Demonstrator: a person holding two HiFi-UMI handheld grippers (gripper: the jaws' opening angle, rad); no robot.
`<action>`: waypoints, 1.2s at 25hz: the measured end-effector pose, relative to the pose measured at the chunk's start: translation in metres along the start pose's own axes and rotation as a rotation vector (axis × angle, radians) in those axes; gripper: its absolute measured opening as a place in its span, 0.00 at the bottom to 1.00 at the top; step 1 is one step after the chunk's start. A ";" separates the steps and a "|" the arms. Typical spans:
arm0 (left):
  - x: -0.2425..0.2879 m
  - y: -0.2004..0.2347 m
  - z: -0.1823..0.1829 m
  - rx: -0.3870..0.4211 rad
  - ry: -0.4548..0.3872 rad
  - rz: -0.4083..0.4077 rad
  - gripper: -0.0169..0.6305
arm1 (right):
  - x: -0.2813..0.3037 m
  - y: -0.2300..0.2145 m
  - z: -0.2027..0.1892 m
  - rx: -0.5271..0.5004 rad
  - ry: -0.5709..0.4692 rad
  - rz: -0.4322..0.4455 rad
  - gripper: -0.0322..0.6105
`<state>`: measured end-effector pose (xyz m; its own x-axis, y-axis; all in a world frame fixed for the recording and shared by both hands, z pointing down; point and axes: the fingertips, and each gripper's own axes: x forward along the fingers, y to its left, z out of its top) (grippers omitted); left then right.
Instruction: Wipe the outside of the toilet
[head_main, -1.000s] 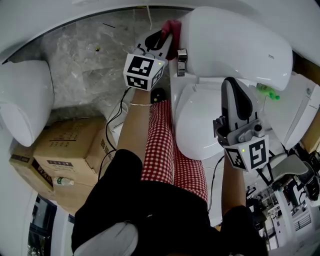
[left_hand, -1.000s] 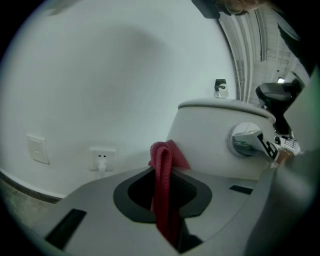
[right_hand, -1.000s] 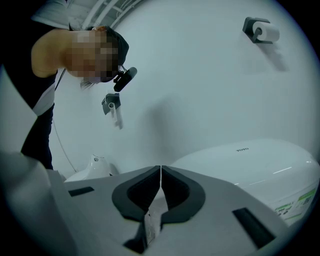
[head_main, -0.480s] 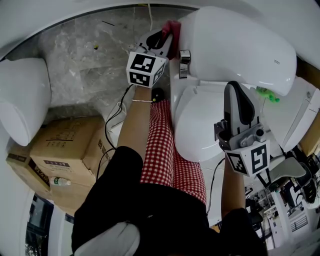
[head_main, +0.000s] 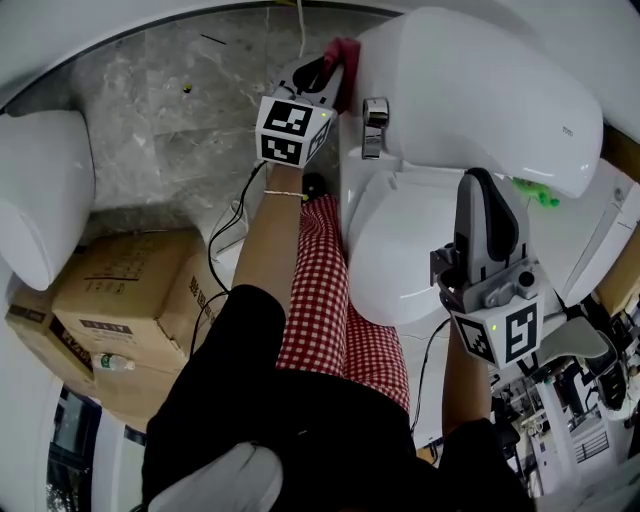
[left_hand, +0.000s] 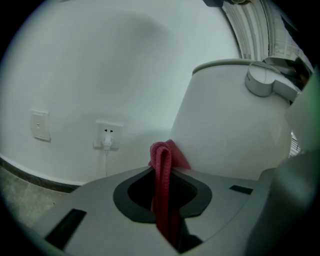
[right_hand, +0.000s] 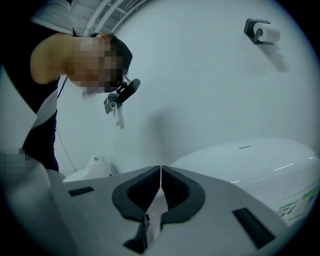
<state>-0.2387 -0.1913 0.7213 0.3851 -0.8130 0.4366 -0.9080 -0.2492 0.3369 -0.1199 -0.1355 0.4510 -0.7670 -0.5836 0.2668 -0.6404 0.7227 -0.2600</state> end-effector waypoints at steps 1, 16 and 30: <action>0.000 0.001 -0.002 0.002 0.005 -0.002 0.11 | 0.000 0.000 0.000 0.002 -0.001 -0.004 0.09; -0.065 -0.008 0.018 0.077 0.000 0.001 0.11 | -0.011 0.009 0.031 0.006 -0.049 -0.045 0.09; -0.155 -0.074 0.090 0.067 -0.119 0.027 0.11 | -0.049 0.047 0.055 0.013 -0.067 0.049 0.09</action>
<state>-0.2464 -0.0940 0.5535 0.3417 -0.8755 0.3417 -0.9282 -0.2575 0.2684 -0.1143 -0.0935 0.3750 -0.7983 -0.5711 0.1911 -0.6020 0.7466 -0.2833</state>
